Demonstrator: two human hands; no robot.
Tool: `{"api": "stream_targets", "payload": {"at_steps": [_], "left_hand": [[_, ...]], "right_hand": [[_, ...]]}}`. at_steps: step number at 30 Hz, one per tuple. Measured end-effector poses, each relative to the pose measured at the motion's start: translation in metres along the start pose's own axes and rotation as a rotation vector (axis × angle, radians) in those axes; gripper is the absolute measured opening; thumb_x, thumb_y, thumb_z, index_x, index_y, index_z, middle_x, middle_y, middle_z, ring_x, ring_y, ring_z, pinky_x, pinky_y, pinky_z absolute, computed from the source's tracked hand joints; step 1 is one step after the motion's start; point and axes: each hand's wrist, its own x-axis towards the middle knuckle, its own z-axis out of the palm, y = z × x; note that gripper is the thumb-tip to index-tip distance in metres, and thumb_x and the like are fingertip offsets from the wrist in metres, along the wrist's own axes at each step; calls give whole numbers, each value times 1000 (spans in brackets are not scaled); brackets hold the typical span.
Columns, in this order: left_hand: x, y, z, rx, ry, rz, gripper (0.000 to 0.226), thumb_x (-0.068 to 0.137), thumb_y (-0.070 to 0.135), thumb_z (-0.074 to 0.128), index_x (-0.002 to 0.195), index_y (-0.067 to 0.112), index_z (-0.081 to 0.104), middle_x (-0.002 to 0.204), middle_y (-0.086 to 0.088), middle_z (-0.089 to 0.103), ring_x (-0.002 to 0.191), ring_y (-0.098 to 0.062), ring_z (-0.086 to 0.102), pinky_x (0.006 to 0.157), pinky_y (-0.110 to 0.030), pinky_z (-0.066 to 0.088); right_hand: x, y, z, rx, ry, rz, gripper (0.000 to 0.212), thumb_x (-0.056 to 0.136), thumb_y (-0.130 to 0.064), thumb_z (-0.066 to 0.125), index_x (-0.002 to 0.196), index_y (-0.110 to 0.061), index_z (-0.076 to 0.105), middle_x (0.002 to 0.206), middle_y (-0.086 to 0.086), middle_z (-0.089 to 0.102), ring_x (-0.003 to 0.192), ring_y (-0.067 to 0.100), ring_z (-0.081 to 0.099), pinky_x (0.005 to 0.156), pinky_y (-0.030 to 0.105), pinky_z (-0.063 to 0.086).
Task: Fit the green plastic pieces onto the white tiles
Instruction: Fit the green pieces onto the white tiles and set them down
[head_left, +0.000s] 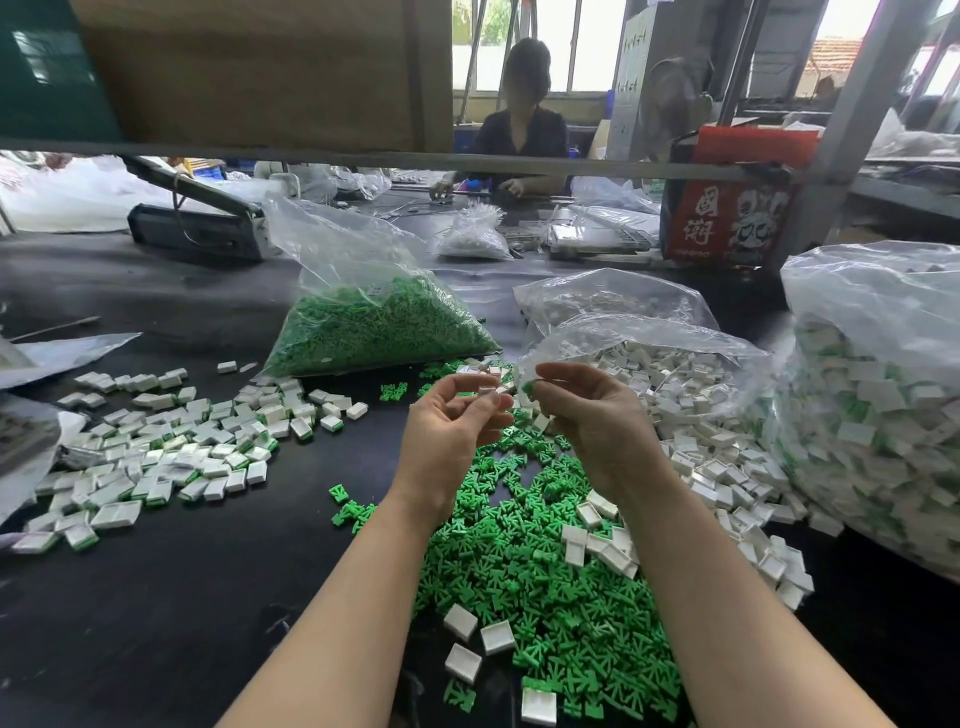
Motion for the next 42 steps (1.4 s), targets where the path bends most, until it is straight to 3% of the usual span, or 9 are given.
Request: {"api": "stream_targets", "payload": {"at_steps": [7,10,15,18,21,26,33,39,42], "left_hand": [[-1,3,7,-14,15,64,13,85,3,70,94,11,67,77,-5,73,74,-20,70,64,-22,54],[-1,4,6,-1,44,82,12,85,1,70,90,13,69,75,-5,72,73,-20,68,63,-21,53],[0,3,4,-4,44,76,11,85,3,70,89,14,71,77,-4,73,73,-18,68,61,-20,52],[0,5,5,-38,48,57,16,79,10,74,95,11,68,82,-6,74,73,-19,71,61,-20,53],[-1,5,7,-49,79,35,35,70,21,77,97,7,61,91,-18,73,71,-21,72,60,-19,53],[-1,5,5,-22,57,18,35,67,30,78,92,10,65,89,-12,75,72,-20,72,60,-22,53],[-1,4,3,-44,24,1,30,69,27,78,93,12,69,88,-11,76,77,-20,72,65,-22,55],[-1,2,4,-68,0,-1,24,74,20,75,95,9,69,91,-13,75,81,-20,73,67,-20,54],[0,1,3,-58,3,2,25,74,22,75,95,10,68,93,-13,75,86,-24,73,68,-21,55]], "right_hand": [[-3,4,5,-78,-32,-80,23,74,-6,77,95,-3,69,84,5,70,75,12,65,62,19,49],[-6,1,6,-149,-76,-114,35,71,-10,76,104,-1,69,87,8,71,69,4,66,60,13,49],[-8,0,2,-179,-164,-101,30,82,-2,69,112,0,68,84,5,70,70,3,66,65,14,50],[-7,-1,4,-146,-122,-85,24,82,-3,70,105,3,69,78,2,71,65,4,63,60,16,48],[-5,-2,3,-66,-57,-23,10,86,-3,67,95,-2,71,78,9,69,69,18,54,63,27,43],[-4,-4,1,29,-30,10,6,84,-6,67,90,-6,69,76,9,70,63,15,52,55,22,41],[-4,-4,2,18,-41,0,15,80,0,70,94,-5,69,77,7,66,68,16,52,64,25,40],[-3,-1,2,2,-41,3,13,81,3,69,88,-8,68,75,5,62,67,15,50,62,25,39],[-4,-1,2,-48,-55,2,11,84,-2,69,89,-11,65,84,11,60,68,14,51,60,24,39]]}}
